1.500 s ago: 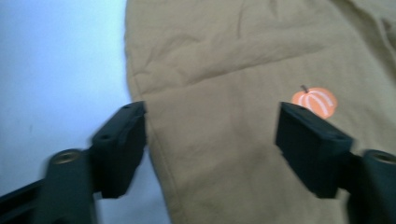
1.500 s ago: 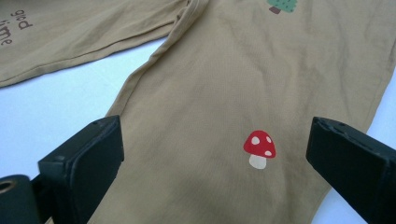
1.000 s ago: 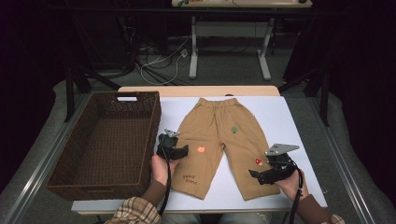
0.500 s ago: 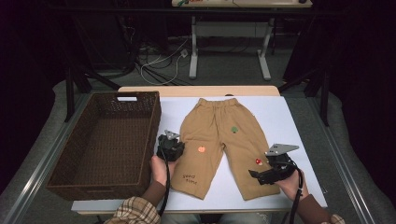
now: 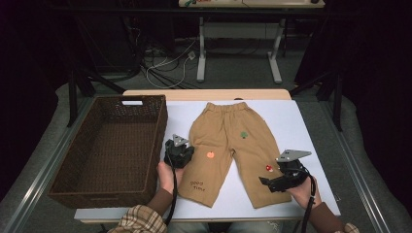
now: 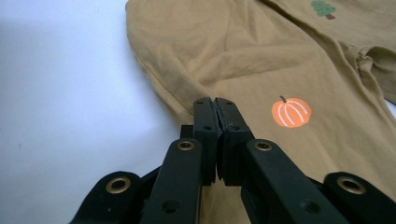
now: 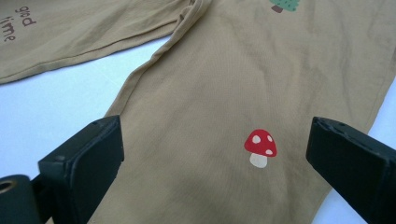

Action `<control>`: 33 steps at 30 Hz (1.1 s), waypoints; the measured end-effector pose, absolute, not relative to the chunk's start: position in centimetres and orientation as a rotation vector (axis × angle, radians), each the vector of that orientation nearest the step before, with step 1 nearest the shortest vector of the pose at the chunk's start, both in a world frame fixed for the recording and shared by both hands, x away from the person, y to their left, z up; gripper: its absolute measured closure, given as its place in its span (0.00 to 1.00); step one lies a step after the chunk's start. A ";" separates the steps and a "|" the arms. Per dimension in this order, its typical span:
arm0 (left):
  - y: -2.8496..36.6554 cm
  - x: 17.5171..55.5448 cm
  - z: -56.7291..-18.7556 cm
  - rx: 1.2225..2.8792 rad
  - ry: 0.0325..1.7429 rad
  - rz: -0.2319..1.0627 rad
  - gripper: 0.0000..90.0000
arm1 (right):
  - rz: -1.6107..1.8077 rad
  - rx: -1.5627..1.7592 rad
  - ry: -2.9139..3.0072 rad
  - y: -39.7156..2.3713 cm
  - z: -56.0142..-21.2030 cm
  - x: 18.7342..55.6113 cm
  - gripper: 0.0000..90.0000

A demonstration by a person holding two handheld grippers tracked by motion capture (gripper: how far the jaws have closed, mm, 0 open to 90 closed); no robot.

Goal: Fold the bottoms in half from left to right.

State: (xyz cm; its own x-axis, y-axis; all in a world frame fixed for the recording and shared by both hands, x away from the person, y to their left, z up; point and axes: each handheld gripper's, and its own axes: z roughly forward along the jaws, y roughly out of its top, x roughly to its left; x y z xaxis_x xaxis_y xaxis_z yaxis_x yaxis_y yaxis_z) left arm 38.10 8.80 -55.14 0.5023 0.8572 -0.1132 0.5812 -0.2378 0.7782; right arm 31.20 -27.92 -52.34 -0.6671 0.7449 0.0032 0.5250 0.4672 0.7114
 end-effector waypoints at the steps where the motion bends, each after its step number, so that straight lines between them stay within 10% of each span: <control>1: 8.8 38.1 -55.1 1.939 1.178 0.432 0.98 | 1.009 1.079 2.412 -27.9 -52.3 31.2 0.04; 33: 7.7 37.2 -52.2 1.906 1.048 0.442 0.98 | 1.017 1.102 2.400 -28.1 -52.4 31.3 0.00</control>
State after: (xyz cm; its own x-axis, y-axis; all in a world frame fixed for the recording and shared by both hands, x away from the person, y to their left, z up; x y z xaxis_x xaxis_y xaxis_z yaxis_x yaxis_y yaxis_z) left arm 37.18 7.75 -52.18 0.5790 0.8089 -0.1022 0.4916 -0.2463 0.8353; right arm 31.30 -28.12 -52.40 -0.6558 0.7548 0.0131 0.5346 0.4521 0.7140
